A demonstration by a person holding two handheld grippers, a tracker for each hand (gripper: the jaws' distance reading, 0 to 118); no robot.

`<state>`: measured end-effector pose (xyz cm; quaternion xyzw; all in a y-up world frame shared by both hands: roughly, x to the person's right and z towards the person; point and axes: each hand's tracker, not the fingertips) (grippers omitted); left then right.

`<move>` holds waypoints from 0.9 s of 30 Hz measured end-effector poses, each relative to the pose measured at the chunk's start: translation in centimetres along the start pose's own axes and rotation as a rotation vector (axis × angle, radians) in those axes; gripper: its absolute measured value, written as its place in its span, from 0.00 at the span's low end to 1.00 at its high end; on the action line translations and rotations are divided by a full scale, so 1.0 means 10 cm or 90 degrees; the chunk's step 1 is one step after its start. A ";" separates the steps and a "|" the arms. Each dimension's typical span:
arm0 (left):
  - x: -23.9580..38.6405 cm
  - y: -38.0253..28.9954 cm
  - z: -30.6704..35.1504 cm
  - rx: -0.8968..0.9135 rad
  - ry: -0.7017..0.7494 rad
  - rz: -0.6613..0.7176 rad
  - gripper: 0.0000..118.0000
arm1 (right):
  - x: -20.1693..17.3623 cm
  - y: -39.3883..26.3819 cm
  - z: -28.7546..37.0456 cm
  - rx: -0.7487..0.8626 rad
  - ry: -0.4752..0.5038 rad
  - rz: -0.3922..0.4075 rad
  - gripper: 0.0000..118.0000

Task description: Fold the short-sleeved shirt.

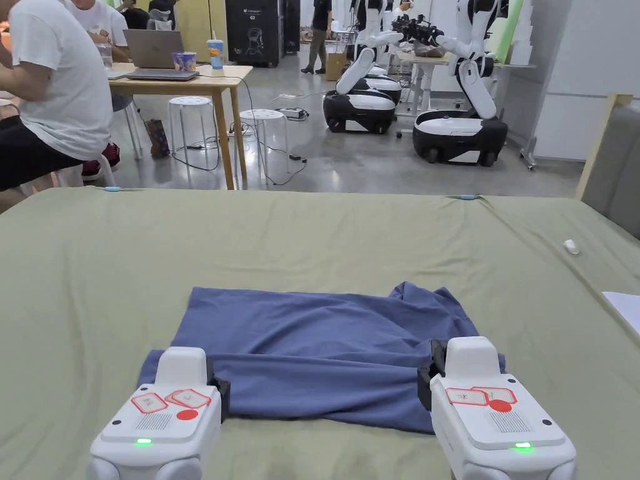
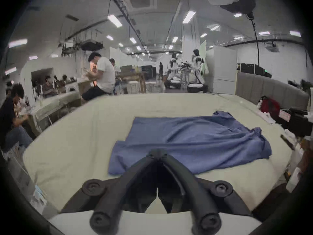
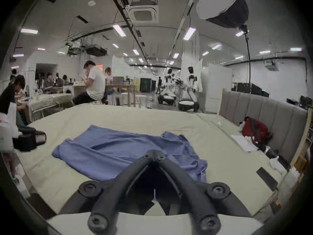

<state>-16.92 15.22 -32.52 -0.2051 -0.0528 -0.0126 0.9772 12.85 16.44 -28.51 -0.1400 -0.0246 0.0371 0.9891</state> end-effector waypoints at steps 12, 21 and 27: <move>-0.83 -0.52 -0.30 -0.155 0.044 0.106 0.00 | 0.13 -0.15 0.06 -0.056 0.002 0.086 0.00; -1.00 -0.21 -1.12 -0.184 0.081 0.070 0.71 | 0.45 -0.40 -0.23 -0.121 -0.026 0.074 0.00; -0.98 -0.39 -1.61 -0.278 0.137 0.003 0.43 | 0.69 -0.47 -0.35 -0.151 -0.047 0.055 0.00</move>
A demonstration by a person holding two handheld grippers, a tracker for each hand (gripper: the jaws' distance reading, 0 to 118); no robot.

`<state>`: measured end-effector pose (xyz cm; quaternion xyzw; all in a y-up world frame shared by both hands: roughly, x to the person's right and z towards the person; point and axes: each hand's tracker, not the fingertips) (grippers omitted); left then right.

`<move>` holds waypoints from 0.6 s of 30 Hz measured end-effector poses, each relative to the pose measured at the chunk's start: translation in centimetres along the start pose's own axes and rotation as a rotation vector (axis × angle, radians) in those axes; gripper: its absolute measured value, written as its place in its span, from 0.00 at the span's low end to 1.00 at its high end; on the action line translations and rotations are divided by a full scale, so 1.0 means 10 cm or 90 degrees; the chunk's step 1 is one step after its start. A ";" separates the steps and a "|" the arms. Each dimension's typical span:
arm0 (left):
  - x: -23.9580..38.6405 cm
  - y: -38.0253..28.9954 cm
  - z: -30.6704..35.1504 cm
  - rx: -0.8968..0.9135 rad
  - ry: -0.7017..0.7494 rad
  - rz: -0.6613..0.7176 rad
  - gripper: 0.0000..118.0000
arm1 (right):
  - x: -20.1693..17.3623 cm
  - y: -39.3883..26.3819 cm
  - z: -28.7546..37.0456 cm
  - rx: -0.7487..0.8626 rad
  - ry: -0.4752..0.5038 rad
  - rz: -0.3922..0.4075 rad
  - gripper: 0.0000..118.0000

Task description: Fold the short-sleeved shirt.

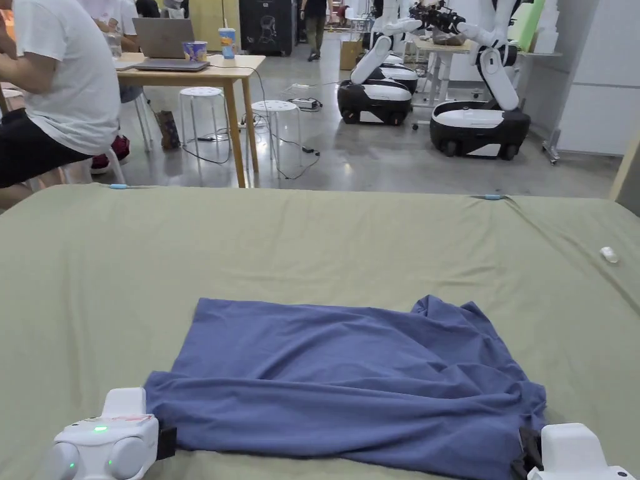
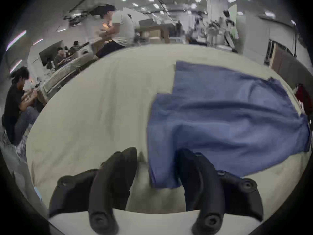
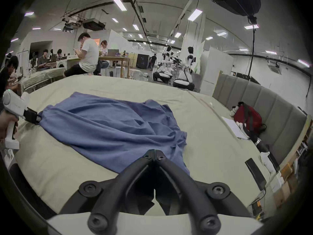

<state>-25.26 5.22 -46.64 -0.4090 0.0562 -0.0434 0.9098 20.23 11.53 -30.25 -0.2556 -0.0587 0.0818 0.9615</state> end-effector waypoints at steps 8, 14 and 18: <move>0.28 0.02 0.31 0.027 0.022 -0.122 0.01 | 0.54 -0.15 -0.21 -0.070 -0.064 -0.070 0.00; 0.11 0.18 0.64 0.097 -0.007 -0.074 0.01 | 0.66 -0.27 -0.48 -0.093 -0.031 -0.096 0.56; 0.10 0.24 0.75 0.110 -0.012 -0.068 0.01 | 0.56 -0.26 -0.62 -0.128 0.014 -0.091 0.92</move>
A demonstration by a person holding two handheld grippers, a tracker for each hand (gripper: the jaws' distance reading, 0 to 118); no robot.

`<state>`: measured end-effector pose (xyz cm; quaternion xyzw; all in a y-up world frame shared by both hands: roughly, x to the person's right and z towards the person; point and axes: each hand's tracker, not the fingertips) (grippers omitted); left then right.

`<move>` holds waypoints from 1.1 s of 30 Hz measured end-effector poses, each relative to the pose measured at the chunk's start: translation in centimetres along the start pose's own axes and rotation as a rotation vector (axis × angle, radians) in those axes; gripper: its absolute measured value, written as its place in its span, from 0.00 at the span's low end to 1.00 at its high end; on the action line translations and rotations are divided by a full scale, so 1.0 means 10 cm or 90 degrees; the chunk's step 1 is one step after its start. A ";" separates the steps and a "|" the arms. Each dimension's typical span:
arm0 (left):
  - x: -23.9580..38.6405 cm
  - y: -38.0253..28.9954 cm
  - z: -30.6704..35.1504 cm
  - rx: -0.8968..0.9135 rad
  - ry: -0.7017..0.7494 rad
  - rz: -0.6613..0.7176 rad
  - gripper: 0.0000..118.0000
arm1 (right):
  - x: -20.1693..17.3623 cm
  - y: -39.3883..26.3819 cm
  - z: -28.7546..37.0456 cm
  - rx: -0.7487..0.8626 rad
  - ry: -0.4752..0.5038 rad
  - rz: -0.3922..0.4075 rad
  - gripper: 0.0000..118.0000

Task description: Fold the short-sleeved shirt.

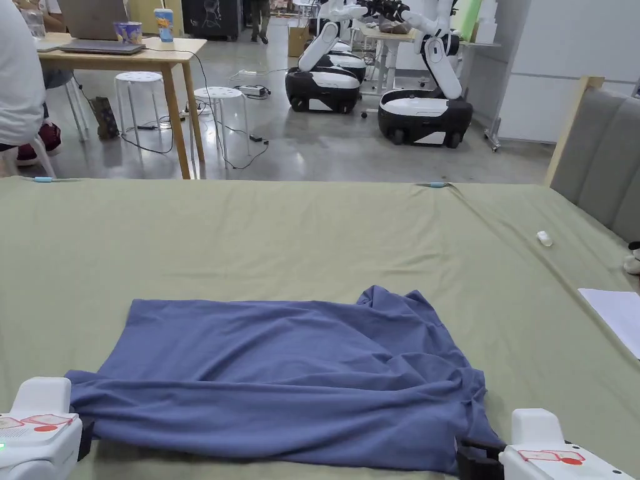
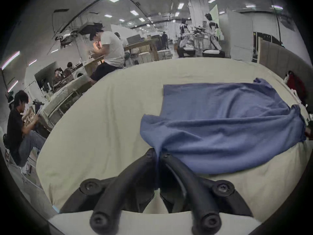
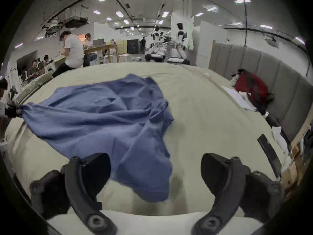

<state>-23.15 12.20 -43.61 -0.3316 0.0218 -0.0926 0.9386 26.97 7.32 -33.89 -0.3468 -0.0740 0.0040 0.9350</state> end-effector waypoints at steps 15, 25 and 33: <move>-0.23 -0.13 0.41 0.013 -0.015 0.011 0.00 | -0.13 0.23 0.76 0.018 0.019 0.055 0.05; -0.38 -0.81 0.82 -0.029 -0.052 0.057 0.00 | 0.00 -0.29 0.96 -0.081 0.026 0.046 0.06; -0.47 -0.92 1.10 0.031 -0.018 0.086 0.67 | 0.05 -0.31 1.12 0.009 0.050 -0.057 1.00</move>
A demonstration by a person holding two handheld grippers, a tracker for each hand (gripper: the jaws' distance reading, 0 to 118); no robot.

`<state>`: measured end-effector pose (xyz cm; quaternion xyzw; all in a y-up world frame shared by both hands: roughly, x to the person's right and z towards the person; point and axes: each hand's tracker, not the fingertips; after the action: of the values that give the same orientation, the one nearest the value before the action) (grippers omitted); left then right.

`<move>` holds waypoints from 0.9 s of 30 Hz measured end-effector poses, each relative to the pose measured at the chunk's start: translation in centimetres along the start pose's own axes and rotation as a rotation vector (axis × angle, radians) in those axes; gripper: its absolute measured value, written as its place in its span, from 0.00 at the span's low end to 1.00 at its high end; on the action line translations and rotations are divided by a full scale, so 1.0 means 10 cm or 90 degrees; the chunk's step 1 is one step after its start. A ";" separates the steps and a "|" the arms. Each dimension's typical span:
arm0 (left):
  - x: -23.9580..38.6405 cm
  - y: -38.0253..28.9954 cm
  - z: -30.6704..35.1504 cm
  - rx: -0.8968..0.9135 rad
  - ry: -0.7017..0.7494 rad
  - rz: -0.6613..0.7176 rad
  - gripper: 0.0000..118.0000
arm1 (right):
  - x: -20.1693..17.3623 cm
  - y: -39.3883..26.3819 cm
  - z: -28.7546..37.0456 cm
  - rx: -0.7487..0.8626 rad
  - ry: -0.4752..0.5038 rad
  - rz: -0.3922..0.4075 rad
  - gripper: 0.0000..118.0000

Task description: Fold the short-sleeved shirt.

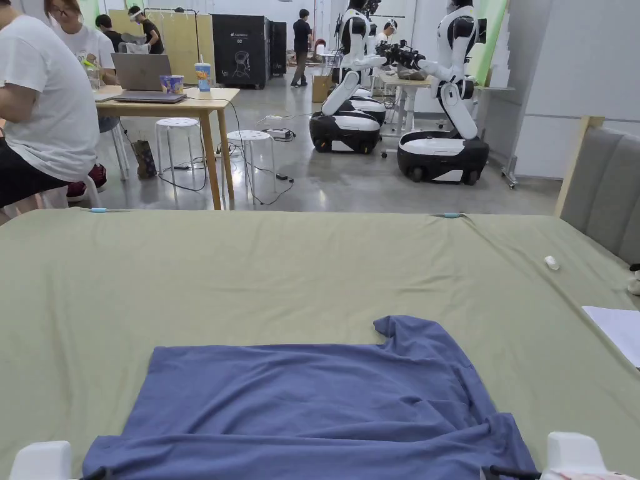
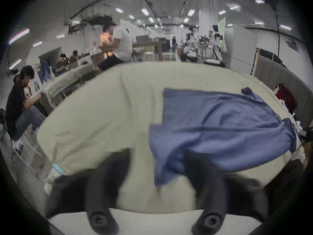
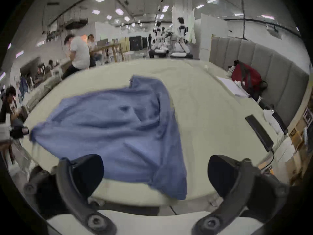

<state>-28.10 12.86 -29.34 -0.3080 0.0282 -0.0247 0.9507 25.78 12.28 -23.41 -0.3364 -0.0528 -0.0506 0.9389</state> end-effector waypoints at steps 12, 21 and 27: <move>0.93 0.61 0.15 0.147 -0.106 -0.063 0.65 | -1.13 0.75 0.27 0.229 0.036 0.069 0.27; 1.07 0.49 -0.19 0.110 -0.106 -0.083 0.00 | -1.33 0.64 -0.05 0.215 0.032 0.127 0.00; 0.90 0.65 -0.78 0.049 -0.074 -0.087 0.00 | -1.25 0.72 -0.51 0.181 0.035 0.125 0.00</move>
<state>-19.49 12.98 -39.81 -0.2736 -0.0490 -0.0725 0.9579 14.72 15.30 -33.48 -0.2025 -0.0002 0.0402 0.9785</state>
